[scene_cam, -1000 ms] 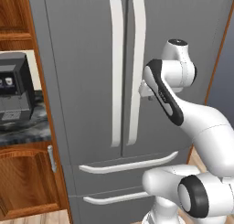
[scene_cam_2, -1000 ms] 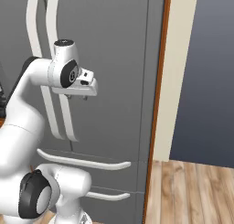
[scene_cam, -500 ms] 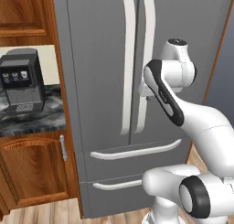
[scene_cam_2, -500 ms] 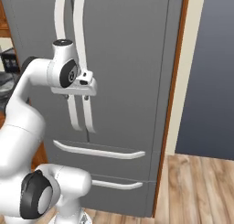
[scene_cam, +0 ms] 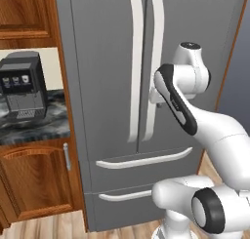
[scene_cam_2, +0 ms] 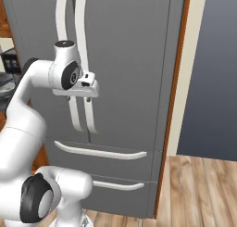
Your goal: Gather the eggplant and carrot from the fridge and place them on a tray on the dining counter. Then gather the steak and chicken drumstick from the fridge and place them on the other tray.
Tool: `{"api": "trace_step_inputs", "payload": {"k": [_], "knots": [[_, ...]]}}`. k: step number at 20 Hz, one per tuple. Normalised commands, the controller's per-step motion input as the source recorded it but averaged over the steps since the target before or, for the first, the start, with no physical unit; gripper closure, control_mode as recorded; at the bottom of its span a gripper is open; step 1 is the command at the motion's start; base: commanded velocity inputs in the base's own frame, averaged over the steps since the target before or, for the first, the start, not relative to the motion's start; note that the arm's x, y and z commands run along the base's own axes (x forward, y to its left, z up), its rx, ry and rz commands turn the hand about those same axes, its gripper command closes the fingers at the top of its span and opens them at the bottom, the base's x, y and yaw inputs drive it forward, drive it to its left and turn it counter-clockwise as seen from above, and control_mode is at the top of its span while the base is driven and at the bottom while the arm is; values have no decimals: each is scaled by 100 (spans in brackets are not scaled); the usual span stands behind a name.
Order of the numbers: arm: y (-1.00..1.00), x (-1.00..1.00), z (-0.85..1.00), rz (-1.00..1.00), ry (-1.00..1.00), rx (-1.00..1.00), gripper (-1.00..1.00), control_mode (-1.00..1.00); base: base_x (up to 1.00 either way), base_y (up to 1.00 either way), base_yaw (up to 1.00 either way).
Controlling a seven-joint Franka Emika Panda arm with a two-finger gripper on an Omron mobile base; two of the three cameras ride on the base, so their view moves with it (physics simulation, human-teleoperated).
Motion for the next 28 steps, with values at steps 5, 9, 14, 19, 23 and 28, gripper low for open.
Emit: {"api": "trace_step_inputs", "payload": {"k": [5, 9, 14, 19, 23, 28], "knots": [[0, 0, 0, 0, 0, 0, -100, 100, -1, 41, 0], [0, 0, 0, 0, 0, 0, -100, 100, -5, 13, 0], [-12, -31, 0, 0, -15, 0, -100, -100, -13, -2, 0], [-16, -38, 1, 0, -36, 0, -100, -100, 0, 0, 0], [-12, -17, 12, 0, -38, 0, -100, -100, 0, 0, 0], [0, -5, 27, 0, -33, -1, -100, -100, 0, 0, 0]]}}
